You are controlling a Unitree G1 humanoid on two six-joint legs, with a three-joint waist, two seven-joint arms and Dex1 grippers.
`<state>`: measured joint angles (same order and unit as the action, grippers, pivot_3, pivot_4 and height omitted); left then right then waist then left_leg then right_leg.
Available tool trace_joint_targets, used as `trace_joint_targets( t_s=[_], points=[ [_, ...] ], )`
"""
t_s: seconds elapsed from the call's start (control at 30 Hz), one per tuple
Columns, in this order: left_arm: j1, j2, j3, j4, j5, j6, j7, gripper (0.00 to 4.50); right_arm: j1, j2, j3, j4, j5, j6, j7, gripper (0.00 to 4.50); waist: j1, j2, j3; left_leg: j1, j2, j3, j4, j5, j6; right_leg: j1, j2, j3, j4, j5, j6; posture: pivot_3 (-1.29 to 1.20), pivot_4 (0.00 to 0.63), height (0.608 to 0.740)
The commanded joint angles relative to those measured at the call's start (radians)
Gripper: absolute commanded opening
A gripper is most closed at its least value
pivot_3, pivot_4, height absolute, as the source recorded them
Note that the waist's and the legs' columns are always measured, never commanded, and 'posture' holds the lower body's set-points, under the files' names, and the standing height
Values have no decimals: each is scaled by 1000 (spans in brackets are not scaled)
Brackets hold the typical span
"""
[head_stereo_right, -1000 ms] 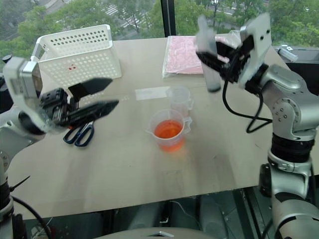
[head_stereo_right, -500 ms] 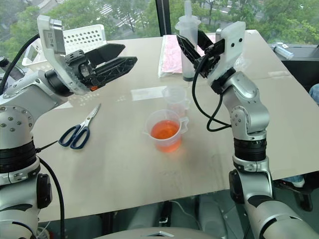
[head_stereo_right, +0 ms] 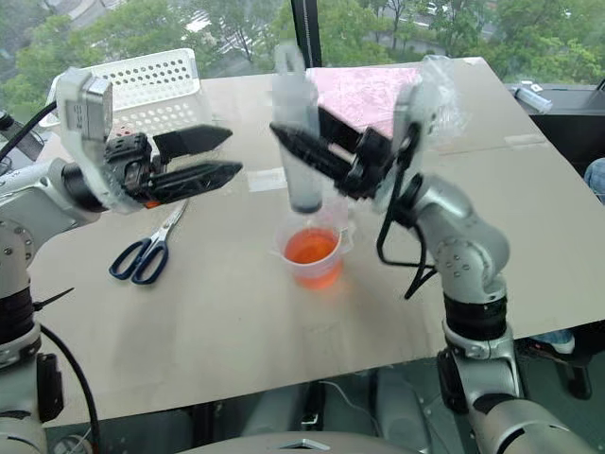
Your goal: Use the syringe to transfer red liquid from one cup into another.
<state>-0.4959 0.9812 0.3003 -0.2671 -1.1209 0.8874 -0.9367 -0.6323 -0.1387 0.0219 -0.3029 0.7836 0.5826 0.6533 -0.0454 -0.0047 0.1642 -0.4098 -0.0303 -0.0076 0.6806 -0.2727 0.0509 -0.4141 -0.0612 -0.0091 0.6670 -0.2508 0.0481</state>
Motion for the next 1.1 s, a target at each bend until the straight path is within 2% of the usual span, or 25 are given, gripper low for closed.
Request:
trace_joint_targets(
  t_s=[0.03, 0.13, 0.3, 0.53, 0.67, 0.83, 1.1],
  points=[
    [65, 99, 59, -22, 18, -5, -172, 4500, -13, 15, 17, 35, -45, -90, 46, 1485, 6, 0, 0, 0, 0, 0, 0, 0, 0, 0, 0, -1, 0, 0, 0, 0, 150, 740],
    [179, 153, 87, -35, 70, -38, -276, 4500, 14, 19, 33, 61, -79, -137, 74, 1485, 7, 0, 0, 0, 0, -1, 0, 0, 0, 0, 0, -1, -1, 0, 0, 0, 150, 740],
    [284, 165, 115, -73, 152, -110, -335, 4500, 85, 5, 57, 46, -91, -167, 125, 1485, 10, 0, 0, -1, 0, -3, 0, 0, 0, 0, -2, 0, -2, 0, 0, 0, 150, 740],
    [287, 164, 118, -71, 177, -127, -350, 4500, 146, 0, 64, 89, -129, -248, 184, 1484, 9, 0, 0, -2, 0, -3, 0, 0, 0, 0, -4, 0, -3, 0, 0, 0, 150, 740],
    [184, 135, 37, -44, 221, -140, -293, 4500, 141, 1, 75, 120, -159, -284, 201, 1484, 10, 1, 0, -1, 0, -3, 0, 0, 0, 0, -3, 0, -3, 0, 0, 0, 150, 740],
    [-63, 16, -127, -19, 278, -136, -188, 4500, 194, 9, 132, 187, -246, -415, 275, 1484, 28, 0, 0, -2, -1, -3, 0, 0, 0, 1, -1, -1, -2, 0, 0, 0, 150, 740],
    [-272, -98, -229, 81, 385, -174, -151, 4500, 196, 14, 139, 231, -273, -471, 293, 1482, 25, -1, 0, -2, 0, -3, 2, 0, 0, 0, 1, -2, -1, 0, 0, 0, 150, 740]
  ],
)
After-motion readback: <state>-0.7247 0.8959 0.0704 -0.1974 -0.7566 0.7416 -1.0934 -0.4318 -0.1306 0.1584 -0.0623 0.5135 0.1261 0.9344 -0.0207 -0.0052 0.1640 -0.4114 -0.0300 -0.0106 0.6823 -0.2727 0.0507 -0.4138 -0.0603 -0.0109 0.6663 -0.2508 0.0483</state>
